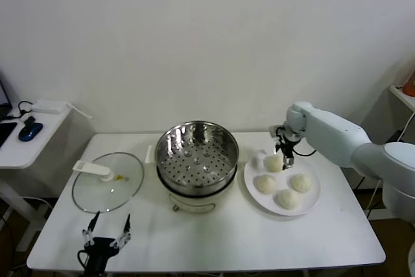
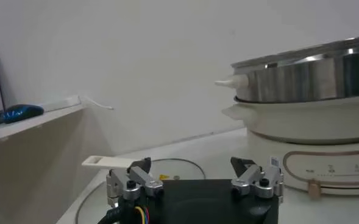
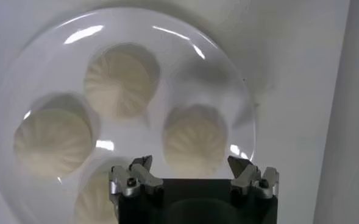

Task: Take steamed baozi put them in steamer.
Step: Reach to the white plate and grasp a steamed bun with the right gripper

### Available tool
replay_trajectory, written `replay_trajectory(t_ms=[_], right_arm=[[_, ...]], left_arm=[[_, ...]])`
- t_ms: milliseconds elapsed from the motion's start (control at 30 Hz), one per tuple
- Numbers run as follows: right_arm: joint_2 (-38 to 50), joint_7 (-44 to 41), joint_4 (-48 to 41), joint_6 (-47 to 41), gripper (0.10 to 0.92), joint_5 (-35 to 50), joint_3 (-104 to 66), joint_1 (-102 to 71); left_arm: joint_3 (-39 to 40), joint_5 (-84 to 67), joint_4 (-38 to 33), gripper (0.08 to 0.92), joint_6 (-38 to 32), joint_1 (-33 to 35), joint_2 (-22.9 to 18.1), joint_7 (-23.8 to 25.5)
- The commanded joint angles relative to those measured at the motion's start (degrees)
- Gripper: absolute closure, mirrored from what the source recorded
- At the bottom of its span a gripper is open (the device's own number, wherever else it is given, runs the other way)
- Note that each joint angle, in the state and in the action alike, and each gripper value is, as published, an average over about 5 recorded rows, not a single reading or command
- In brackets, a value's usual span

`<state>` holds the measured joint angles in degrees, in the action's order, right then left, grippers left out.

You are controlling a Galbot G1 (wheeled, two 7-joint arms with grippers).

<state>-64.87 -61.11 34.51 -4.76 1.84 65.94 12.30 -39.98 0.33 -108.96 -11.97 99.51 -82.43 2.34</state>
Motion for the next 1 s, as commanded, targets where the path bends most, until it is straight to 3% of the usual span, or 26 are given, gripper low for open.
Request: replay_trajectory(t_ms=[33, 567, 667, 1000], right_arm=[[-1.1, 0.32, -2.92, 0.7, 0.203, -2.51, -2.12, -1.69], [-2.55, 0.63, -4.78, 1.61, 0.21, -2.84, -4.29, -2.58], [-2.48, 0.36, -4.77, 1.63, 0.254, -2.66, -4.37, -2.59], [-1.29, -0.41, -2.18, 1.73, 0.518, -0.24, -3.21, -0.74]], left_arm=[[0.01, 0.14, 0.29, 0.177, -0.27, -0.11, -0.08, 0.01], [-0.21, 0.21, 1.5, 0.177, -0.87, -0.82, -0.27, -0.07], [-0.2, 0.23, 1.65, 0.177, -0.78, -1.0, -0.3, -0.1], [-0.48, 0.36, 2.32, 0.177, -0.72, -1.56, -0.3, -0.15]])
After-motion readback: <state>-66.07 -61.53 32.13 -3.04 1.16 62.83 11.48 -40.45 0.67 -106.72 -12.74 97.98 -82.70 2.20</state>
